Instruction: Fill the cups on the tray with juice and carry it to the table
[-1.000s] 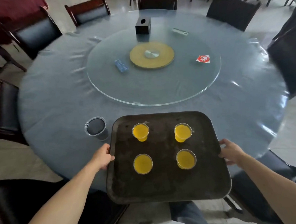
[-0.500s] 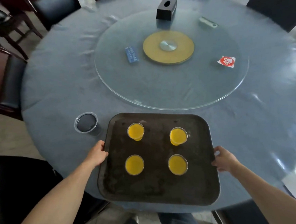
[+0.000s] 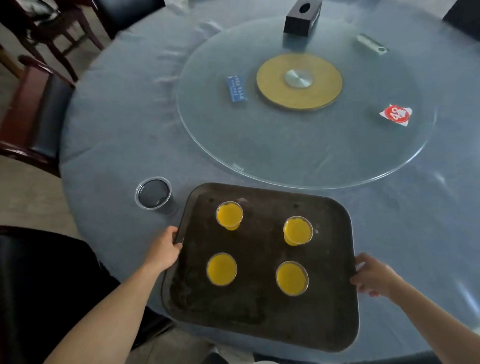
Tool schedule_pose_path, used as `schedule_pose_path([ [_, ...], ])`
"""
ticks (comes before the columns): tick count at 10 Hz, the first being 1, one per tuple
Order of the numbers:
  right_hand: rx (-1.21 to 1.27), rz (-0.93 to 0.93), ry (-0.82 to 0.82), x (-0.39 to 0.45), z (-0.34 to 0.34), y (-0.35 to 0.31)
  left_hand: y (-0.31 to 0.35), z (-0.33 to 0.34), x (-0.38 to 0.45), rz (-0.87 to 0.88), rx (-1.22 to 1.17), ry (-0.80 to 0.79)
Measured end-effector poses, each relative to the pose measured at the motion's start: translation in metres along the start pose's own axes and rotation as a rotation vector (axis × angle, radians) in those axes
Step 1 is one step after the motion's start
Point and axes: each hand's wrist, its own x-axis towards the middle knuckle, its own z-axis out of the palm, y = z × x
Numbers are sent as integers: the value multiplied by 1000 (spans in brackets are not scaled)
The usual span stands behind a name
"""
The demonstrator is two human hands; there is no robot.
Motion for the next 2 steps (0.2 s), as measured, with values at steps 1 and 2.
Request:
schedule_pose_path([
  [1,-50,-102,180,1,-15,-12,1,2,-11,31,22,108],
  [2,12,-188,371,-3,-23,-20,-3,4,-18,58,-16,262],
])
